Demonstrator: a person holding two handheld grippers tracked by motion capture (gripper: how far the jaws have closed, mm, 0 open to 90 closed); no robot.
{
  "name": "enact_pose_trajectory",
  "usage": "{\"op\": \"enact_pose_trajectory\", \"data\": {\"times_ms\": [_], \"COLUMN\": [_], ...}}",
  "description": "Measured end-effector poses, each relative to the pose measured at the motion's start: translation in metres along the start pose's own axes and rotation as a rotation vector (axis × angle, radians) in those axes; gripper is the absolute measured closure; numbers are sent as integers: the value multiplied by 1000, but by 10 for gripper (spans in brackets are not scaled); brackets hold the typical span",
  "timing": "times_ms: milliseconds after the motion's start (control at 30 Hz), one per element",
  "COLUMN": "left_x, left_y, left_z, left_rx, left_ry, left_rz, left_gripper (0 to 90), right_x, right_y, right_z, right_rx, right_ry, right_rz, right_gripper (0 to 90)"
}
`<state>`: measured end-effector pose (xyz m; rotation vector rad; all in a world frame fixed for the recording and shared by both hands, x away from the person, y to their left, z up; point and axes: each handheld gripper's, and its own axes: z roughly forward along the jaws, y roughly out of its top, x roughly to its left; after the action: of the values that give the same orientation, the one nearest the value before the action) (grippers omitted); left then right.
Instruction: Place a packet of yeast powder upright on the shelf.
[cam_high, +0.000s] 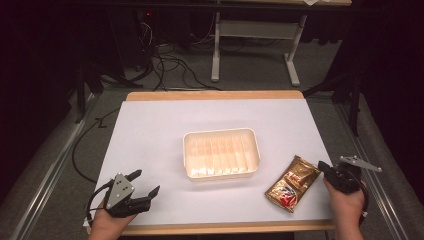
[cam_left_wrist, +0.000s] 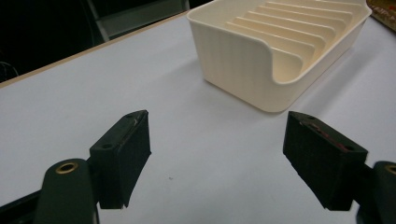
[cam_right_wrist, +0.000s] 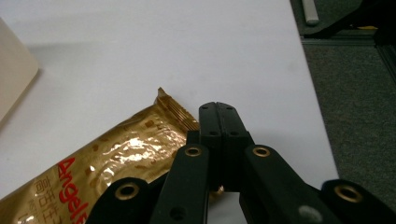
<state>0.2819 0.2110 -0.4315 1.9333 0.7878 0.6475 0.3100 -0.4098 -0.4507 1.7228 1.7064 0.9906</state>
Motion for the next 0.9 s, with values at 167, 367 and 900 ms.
{"op": "enact_pose_trajectory", "data": {"times_ms": [167,367,900], "left_x": [2,3,2], "left_y": [-5,-8,-3], "left_z": [-9,-16,-7], "left_rx": [2,6,6], "left_ry": [28,45,24], "left_rz": [-16,-26,-7], "left_gripper": [235,236,236], "right_x": [3,-12,1], "right_y": [5,2,-8], "right_z": [15,29,23], "right_rx": [34,98,181], "right_ry": [-20,-40,108], "right_rz": [6,67,56], "right_gripper": [900,900,900]}}
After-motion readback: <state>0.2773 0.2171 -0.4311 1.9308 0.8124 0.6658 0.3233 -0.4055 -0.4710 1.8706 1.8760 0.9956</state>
